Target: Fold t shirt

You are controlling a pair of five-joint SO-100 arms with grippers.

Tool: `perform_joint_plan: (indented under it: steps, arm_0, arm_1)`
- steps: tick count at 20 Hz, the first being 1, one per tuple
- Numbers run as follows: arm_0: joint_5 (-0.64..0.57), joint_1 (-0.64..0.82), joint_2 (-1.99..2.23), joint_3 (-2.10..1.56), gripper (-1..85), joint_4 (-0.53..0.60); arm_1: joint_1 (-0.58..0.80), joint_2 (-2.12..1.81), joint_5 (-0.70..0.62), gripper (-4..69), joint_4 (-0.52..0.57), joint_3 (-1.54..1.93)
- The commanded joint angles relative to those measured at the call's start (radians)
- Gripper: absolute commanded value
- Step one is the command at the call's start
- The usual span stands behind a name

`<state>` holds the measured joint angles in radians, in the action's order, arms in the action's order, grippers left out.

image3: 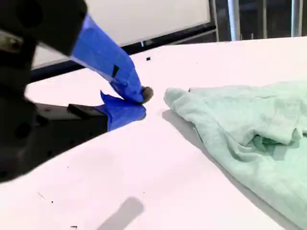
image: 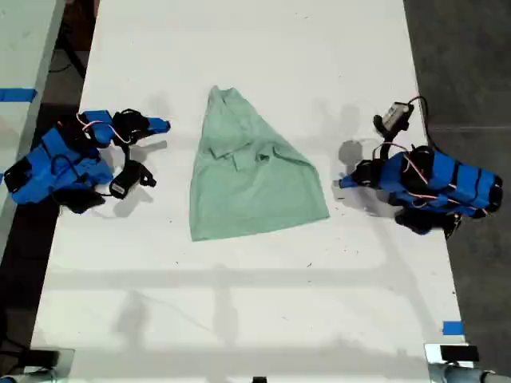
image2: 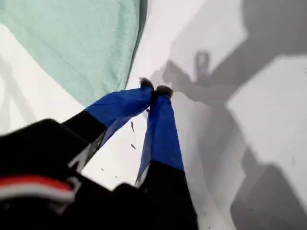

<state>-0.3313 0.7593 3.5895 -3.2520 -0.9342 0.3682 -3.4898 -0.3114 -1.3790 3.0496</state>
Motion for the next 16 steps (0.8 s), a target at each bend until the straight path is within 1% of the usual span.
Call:
perform_joint_plan:
  steps: [1,7,8,11,12,14,16]
  arm_0:
    - [0.074,-0.038,0.008,-0.037,-0.3,-0.023]
    - [0.075,-0.04,0.008,-0.037,-0.3,-0.023]
    - [0.075,-0.04,0.008,-0.037,-0.3,-0.023]
    - [0.074,-0.032,0.008,-0.037,-0.3,-0.023]
    - [0.074,-0.026,0.008,-0.037,-0.3,-0.023]
    - [0.072,-0.021,0.008,-0.037,-0.3,-0.021]
    - [0.072,-0.018,0.008,-0.037,-0.3,-0.02]
  arm_1:
    - [-0.014,-0.011,0.021,0.8,0.046,0.057]
    - [-0.02,-0.011,0.028,0.7,0.046,0.057]
    - [-0.041,-0.008,0.048,-1.2,0.029,0.035]
    - [-0.048,0.006,0.003,-1.2,0.061,-0.051]
    - [-0.044,0.038,0.006,-1.2,0.028,-0.133]
    - [-0.048,0.232,-0.006,-1.2,-0.003,-0.334]
    - [-0.08,0.563,0.008,-1.2,-0.014,-0.538]
